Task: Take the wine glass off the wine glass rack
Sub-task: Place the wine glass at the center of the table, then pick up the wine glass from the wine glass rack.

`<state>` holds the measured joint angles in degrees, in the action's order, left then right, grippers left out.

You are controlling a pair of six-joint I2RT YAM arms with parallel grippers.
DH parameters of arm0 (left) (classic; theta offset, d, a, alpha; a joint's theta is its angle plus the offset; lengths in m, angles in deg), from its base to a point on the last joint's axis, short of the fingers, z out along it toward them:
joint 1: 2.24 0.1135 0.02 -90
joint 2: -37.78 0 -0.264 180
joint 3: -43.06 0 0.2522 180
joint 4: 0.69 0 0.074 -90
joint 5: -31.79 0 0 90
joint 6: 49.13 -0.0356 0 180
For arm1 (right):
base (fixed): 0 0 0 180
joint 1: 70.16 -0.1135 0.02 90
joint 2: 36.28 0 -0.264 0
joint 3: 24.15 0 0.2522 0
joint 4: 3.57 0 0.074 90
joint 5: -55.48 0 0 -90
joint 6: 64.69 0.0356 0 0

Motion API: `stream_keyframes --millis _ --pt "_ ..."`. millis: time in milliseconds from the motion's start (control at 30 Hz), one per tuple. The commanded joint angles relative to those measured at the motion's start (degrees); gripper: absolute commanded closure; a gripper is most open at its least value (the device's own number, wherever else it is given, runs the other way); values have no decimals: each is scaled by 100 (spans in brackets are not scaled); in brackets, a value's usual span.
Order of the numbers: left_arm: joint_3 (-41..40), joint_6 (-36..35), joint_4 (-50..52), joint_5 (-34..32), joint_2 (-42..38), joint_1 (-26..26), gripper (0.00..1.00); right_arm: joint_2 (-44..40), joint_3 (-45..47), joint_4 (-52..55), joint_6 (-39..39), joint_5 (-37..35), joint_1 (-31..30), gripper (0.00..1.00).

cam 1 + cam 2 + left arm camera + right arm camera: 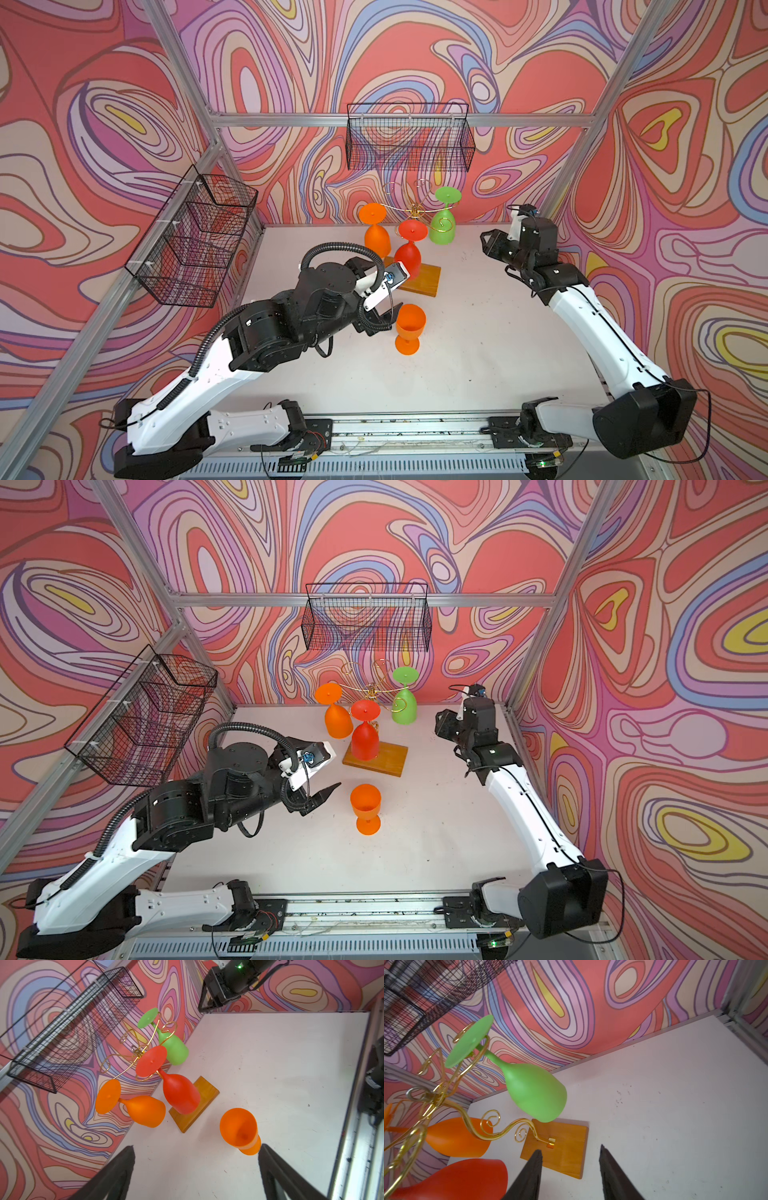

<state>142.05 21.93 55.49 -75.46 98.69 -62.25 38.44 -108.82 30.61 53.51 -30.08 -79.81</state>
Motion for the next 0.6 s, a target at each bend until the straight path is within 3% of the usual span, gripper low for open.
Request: stream_keyframes --millis 0,133,300,433,567 --pt "-642 -109 -1518 -802 -288 37 9 114 65 -673 452 759 136 55" --pt "-1298 75 -2118 -915 -650 389 10 280 69 -1373 1054 1343 325 57" --pt "-1923 557 -2565 -288 -1028 1079 11 743 -141 -2199 1732 2133 652 58" --pt "-2221 627 -2878 -286 -1116 1254 11 1212 -145 -3326 2617 2741 935 60" --pt "-2381 723 -2945 -215 -1108 1395 11 1645 -487 -3757 2886 2910 965 59"
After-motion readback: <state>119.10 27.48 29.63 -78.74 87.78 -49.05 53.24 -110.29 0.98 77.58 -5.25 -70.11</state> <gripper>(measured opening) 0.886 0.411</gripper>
